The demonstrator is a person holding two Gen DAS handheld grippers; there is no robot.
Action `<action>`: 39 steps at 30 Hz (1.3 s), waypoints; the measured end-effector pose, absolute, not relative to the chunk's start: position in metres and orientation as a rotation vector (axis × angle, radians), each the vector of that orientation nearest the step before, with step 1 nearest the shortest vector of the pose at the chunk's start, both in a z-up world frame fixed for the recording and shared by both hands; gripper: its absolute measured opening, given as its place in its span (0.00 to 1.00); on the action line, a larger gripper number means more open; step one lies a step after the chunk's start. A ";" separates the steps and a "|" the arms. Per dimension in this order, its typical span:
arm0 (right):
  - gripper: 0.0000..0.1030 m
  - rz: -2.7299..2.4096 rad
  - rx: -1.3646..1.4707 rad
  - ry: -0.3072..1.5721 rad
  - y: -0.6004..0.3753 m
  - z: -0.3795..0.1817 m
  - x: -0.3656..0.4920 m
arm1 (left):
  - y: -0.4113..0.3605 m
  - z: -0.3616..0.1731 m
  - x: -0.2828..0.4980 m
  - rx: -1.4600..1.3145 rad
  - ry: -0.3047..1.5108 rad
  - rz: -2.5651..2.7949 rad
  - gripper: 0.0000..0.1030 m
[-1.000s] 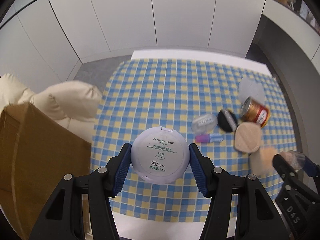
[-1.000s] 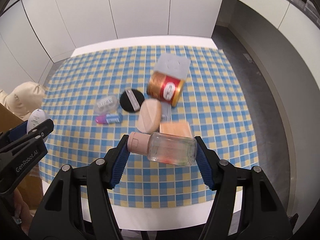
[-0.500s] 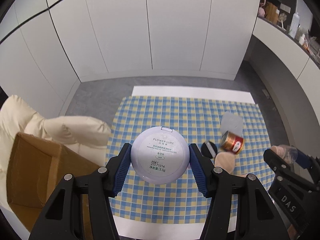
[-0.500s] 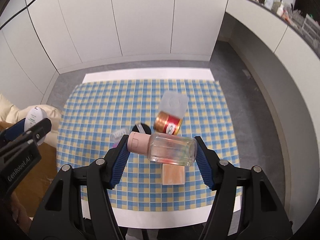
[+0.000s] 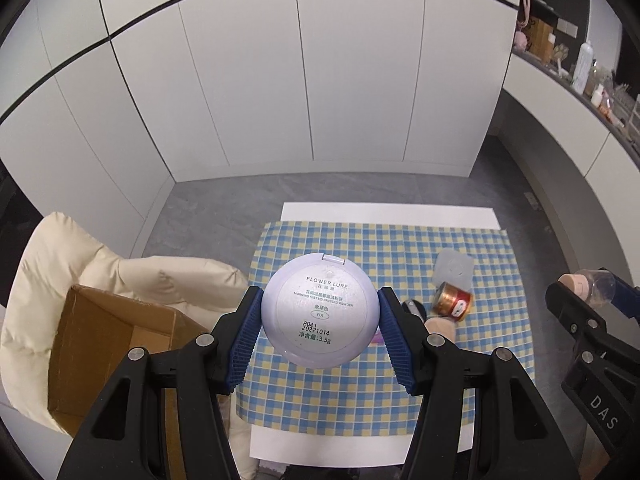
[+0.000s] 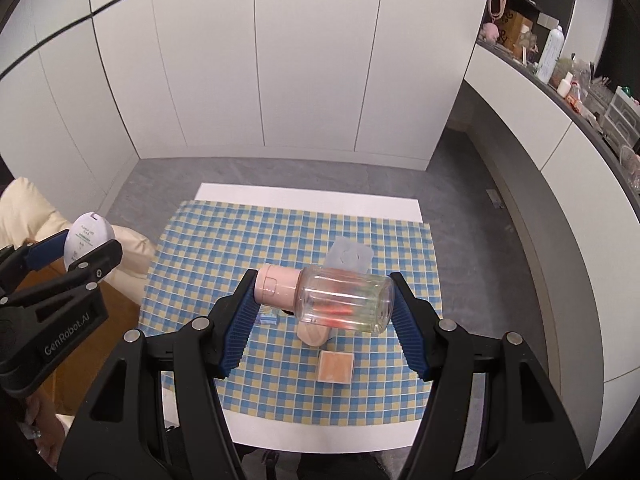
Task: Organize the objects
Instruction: 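Lift the white compact with the left tool while the right tool lifts the clear bottle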
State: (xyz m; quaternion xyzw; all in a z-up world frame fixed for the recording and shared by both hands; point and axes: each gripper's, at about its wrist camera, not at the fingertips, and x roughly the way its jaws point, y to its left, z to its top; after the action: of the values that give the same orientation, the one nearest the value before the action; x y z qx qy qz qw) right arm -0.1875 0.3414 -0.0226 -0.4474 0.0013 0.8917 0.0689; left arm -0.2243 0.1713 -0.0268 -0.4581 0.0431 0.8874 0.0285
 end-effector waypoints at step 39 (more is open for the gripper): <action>0.64 2.769 -1.329 0.066 0.321 0.002 -0.090 | 0.154 0.002 -0.120 -1.318 0.146 2.804 0.56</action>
State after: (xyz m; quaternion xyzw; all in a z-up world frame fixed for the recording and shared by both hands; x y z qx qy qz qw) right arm -0.0896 0.3210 0.0015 -0.4325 0.0216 0.9007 0.0347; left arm -0.1200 0.1538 0.0020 -0.4248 0.0470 0.9038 0.0202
